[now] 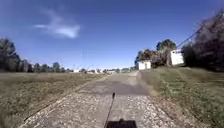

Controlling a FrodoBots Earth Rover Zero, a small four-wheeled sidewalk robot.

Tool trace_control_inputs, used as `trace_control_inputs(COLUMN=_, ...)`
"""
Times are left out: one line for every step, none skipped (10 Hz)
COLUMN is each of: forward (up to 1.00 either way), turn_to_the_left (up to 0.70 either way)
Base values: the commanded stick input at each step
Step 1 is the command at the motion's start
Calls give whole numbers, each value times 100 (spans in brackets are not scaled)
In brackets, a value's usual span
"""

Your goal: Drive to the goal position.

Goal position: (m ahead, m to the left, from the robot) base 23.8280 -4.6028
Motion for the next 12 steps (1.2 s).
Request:
trace_control_inputs(forward=50, turn_to_the_left=0)
trace_control_inputs(forward=50, turn_to_the_left=0)
trace_control_inputs(forward=50, turn_to_the_left=0)
trace_control_inputs(forward=50, turn_to_the_left=0)
trace_control_inputs(forward=50, turn_to_the_left=0)
trace_control_inputs(forward=50, turn_to_the_left=0)
trace_control_inputs(forward=50, turn_to_the_left=0)
trace_control_inputs(forward=50, turn_to_the_left=0)
trace_control_inputs(forward=50, turn_to_the_left=0)
trace_control_inputs(forward=50, turn_to_the_left=0)
trace_control_inputs(forward=50, turn_to_the_left=0)
trace_control_inputs(forward=50, turn_to_the_left=0)
